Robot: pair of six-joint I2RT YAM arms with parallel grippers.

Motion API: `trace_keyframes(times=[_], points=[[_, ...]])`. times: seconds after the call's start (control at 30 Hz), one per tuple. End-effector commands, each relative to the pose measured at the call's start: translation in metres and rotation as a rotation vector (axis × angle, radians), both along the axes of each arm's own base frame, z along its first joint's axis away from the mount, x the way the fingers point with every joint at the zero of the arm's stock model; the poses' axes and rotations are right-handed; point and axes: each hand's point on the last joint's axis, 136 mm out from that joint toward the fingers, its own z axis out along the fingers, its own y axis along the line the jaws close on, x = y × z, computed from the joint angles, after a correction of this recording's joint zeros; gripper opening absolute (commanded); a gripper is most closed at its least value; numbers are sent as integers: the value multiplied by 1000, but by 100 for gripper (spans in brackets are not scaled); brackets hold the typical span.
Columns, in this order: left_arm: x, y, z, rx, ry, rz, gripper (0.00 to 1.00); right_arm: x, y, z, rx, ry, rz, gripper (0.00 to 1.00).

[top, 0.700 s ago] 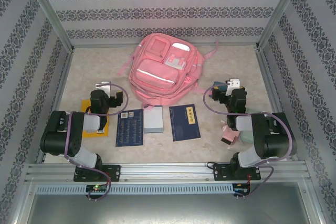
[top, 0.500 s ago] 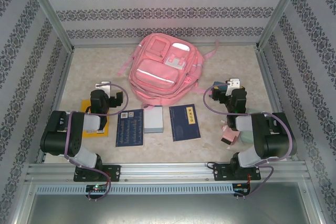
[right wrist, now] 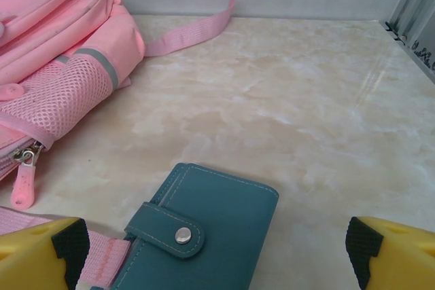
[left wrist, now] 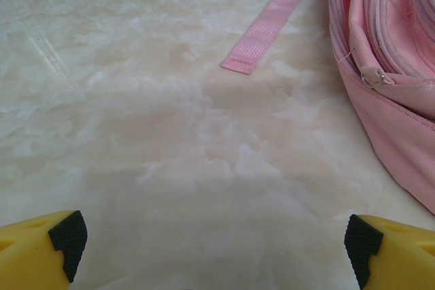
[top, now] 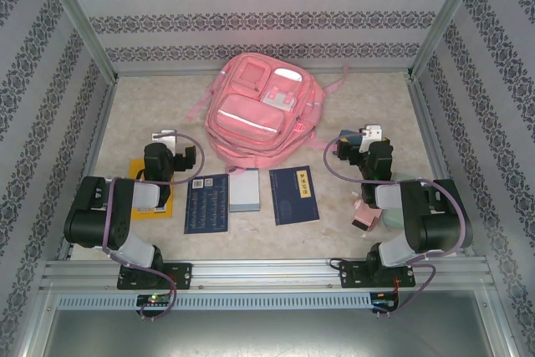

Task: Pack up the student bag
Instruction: Rotate the student bag at the top-center of the table.

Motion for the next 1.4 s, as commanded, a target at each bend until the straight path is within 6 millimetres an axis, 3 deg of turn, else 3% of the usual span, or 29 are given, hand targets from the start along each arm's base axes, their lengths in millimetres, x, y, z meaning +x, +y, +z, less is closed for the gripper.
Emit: trace_keyframes(times=[0.0, 0.13, 0.2, 0.3, 0.43, 0.5, 0.63, 0.73, 0.93, 1.03, 1.2, 1.37], points=[[9, 4, 13, -11, -53, 16, 99, 8, -1, 12, 34, -40, 4, 98], [10, 3, 16, -11, -46, 11, 99, 8, -3, 12, 30, -43, -10, 98], [11, 8, 23, -12, 32, 40, 100, 6, -16, 18, 32, -60, -94, 98], [15, 28, 53, -24, 144, 188, 99, 0, -30, 32, 31, -72, -178, 98], [14, 35, 99, -121, 180, 302, 99, -18, -55, 60, 50, -100, -338, 98], [4, 40, 113, -195, 224, 395, 99, -31, -73, 76, 171, -117, -477, 98], [5, 25, 133, -310, 277, 361, 99, -40, -70, 106, 374, -143, -473, 98], [5, 7, 138, -375, 298, 285, 100, -33, -38, 125, 463, -108, -294, 98], [3, -30, 127, -505, 350, 177, 100, -29, -12, 119, 531, 87, -269, 98], [-2, -53, 107, -554, 419, 164, 97, -21, 21, 108, 509, 179, -145, 98], [-12, -104, 63, -644, 585, 146, 85, -6, 57, 80, 453, 314, -57, 98], [-15, -150, 32, -621, 684, 127, 81, 16, 89, 52, 412, 427, 24, 98]])
